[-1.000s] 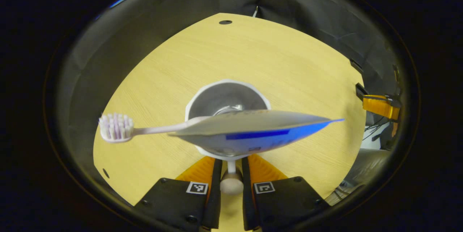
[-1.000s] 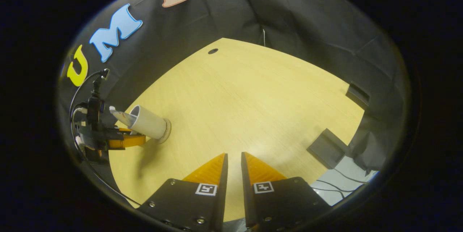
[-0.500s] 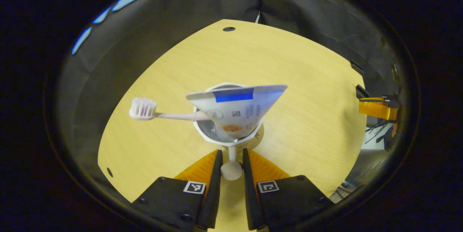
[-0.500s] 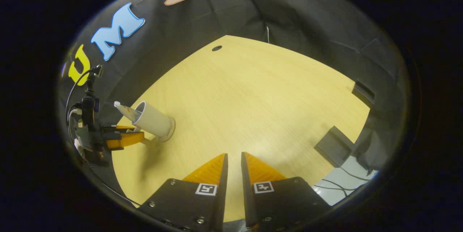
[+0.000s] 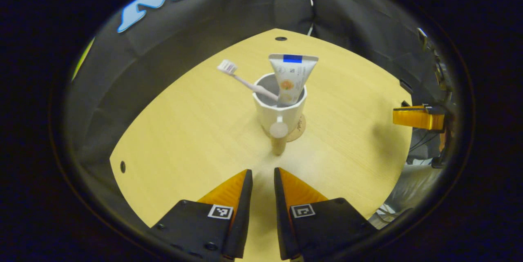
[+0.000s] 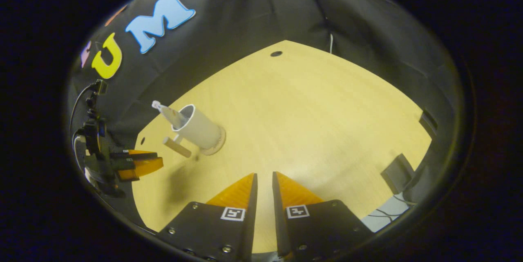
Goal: Put the toothbrush and toothpaste on the desktop into the cup, then pick up the cup and place it on the coaster on the desktop.
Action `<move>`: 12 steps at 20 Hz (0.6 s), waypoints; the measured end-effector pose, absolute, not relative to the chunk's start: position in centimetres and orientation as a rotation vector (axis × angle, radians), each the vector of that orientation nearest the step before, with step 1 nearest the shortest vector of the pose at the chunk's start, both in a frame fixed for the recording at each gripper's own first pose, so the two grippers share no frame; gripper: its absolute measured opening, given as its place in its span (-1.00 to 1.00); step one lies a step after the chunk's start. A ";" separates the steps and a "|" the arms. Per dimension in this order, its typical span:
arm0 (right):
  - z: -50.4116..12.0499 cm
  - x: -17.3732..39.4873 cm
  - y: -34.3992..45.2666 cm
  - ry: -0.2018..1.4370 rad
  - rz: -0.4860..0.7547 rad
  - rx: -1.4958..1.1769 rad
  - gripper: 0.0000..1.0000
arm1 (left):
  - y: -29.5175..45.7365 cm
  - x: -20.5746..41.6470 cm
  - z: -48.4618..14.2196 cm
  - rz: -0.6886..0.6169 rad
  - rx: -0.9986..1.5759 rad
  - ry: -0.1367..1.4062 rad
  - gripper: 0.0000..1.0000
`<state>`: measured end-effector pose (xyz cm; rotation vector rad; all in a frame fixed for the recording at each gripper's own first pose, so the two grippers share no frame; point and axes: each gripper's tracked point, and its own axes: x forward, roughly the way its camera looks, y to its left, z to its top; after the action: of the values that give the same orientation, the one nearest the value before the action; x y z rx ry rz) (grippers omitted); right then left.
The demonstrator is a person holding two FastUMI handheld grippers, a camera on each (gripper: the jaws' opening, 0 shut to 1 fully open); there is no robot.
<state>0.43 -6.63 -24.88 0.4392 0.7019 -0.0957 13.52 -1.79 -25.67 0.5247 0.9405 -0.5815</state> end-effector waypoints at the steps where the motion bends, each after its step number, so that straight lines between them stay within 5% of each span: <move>1: -24.6 1.0 -5.6 0.700 -0.068 0.421 -0.55 | -0.8 13.2 -25.0 -0.552 0.499 0.925 -0.23; 12: -16.1 6.3 6.0 0.552 0.210 0.230 -0.55 | 3.2 11.0 -12.5 -0.252 0.239 0.575 -0.23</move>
<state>6.30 5.98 -16.09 0.2301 0.5519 0.2104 11.01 3.23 -12.51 0.2385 0.5745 -0.2515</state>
